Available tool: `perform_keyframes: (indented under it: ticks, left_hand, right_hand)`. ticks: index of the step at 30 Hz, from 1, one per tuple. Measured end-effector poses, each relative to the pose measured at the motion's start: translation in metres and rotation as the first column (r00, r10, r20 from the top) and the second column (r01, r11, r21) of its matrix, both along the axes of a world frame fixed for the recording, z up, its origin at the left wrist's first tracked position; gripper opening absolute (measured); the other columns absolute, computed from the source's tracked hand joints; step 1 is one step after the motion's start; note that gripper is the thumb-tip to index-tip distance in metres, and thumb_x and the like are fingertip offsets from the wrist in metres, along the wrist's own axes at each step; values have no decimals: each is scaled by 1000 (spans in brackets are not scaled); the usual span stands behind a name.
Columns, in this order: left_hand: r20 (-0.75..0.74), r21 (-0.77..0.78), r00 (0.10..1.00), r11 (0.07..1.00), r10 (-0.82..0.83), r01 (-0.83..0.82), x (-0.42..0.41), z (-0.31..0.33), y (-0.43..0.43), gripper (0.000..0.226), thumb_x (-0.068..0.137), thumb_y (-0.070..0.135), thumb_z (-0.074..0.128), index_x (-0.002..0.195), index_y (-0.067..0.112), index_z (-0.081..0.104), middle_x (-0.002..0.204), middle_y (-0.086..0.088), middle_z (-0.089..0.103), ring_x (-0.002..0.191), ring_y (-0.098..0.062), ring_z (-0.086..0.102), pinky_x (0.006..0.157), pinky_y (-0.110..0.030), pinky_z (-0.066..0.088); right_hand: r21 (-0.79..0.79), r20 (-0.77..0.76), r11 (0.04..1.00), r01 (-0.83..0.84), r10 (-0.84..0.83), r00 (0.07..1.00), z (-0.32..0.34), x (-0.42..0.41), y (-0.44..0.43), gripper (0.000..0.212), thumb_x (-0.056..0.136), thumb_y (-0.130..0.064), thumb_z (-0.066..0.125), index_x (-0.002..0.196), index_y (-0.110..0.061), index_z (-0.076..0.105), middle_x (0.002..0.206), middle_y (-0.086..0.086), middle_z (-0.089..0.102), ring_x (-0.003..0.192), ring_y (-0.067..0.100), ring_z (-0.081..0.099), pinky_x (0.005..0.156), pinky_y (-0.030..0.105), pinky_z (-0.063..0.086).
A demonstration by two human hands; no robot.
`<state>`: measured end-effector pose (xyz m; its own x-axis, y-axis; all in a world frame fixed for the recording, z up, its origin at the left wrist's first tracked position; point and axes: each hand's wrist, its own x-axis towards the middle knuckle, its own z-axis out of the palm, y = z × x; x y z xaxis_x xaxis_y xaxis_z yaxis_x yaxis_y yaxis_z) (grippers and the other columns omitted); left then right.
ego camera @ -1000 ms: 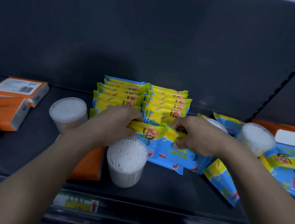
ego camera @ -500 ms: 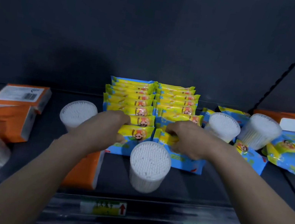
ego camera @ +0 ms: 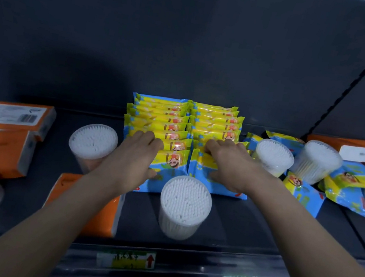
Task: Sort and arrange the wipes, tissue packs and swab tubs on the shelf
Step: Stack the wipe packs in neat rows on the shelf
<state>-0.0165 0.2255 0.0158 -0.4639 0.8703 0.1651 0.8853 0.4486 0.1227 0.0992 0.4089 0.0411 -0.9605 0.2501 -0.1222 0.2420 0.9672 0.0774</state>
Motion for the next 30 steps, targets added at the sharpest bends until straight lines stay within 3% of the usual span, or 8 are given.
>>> perform_keyframes:
  ticks: [5,10,14,20,25,30]
  left_hand:
    - [-14,21,999,999,-33,33,-3,-1,1,55,69,29,78,114,5,56,108,-11,52,102,-29,45,86,-40,39]
    - [-74,66,995,996,-61,66,-2,-6,0,58,48,17,89,99,3,63,91,-13,59,84,-34,55,68,-44,49]
    - [-113,92,991,992,-75,85,1,-8,-7,66,44,16,91,102,4,62,90,-12,61,78,-32,58,63,-41,51]
    - [-18,246,993,962,-118,119,11,15,-4,40,78,13,69,116,7,59,105,-12,60,98,-35,54,83,-45,42]
    - [-49,405,982,895,-184,188,34,51,23,27,81,18,60,107,9,63,100,-11,64,92,-34,57,83,-40,44]
    - [-65,471,932,813,-357,344,89,66,56,25,82,19,58,104,7,62,97,-8,62,89,-29,57,82,-35,41]
  right_hand:
    - [30,-20,999,-11,12,1000,-3,-1,1,54,82,-23,63,130,-15,39,127,8,48,116,28,42,95,37,32]
    - [67,-60,998,-15,19,998,-3,2,-3,56,85,-20,60,135,-14,37,128,8,45,119,28,40,96,36,32]
    - [79,-119,997,-5,15,993,-5,12,-6,50,87,-17,57,134,-14,39,130,9,45,119,28,40,98,37,35]
    - [20,-230,996,88,-81,970,2,47,-1,38,92,-22,51,129,-15,49,123,7,53,118,28,45,93,36,32]
    - [-24,-286,964,266,-261,922,10,101,15,32,89,-20,55,119,-9,58,110,13,60,106,34,51,86,41,39]
    - [-54,-328,927,372,-368,870,17,159,40,37,87,-18,63,122,-7,59,116,16,61,107,36,54,89,43,43]
